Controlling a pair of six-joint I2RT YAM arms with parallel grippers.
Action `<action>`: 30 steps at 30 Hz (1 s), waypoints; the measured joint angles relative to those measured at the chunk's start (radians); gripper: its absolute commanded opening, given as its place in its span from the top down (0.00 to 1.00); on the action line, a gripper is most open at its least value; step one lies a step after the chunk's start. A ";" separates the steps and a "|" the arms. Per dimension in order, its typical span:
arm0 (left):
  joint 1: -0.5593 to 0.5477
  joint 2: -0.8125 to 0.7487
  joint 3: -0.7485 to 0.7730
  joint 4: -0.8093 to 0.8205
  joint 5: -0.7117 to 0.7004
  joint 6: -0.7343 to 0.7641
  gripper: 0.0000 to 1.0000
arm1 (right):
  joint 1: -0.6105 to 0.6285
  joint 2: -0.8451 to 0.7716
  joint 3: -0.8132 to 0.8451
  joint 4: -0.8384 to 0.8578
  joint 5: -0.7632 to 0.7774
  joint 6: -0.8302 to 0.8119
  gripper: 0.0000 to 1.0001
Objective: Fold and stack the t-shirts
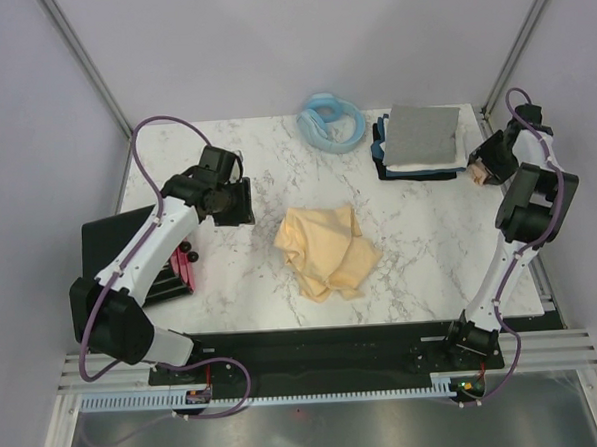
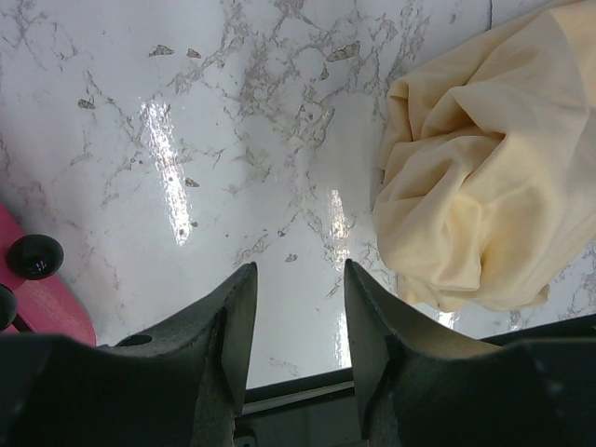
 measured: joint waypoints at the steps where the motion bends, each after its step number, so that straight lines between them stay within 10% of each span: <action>1: 0.000 0.002 0.000 0.000 0.002 0.000 0.51 | 0.000 -0.005 -0.007 -0.003 0.003 -0.005 1.00; 18: 0.000 0.077 0.072 0.002 0.052 0.000 0.51 | 0.031 -0.376 -0.457 -0.054 0.005 -0.092 1.00; 30: 0.000 0.151 0.159 0.008 0.111 0.001 0.53 | 0.291 -0.628 -0.779 0.008 -0.006 -0.065 1.00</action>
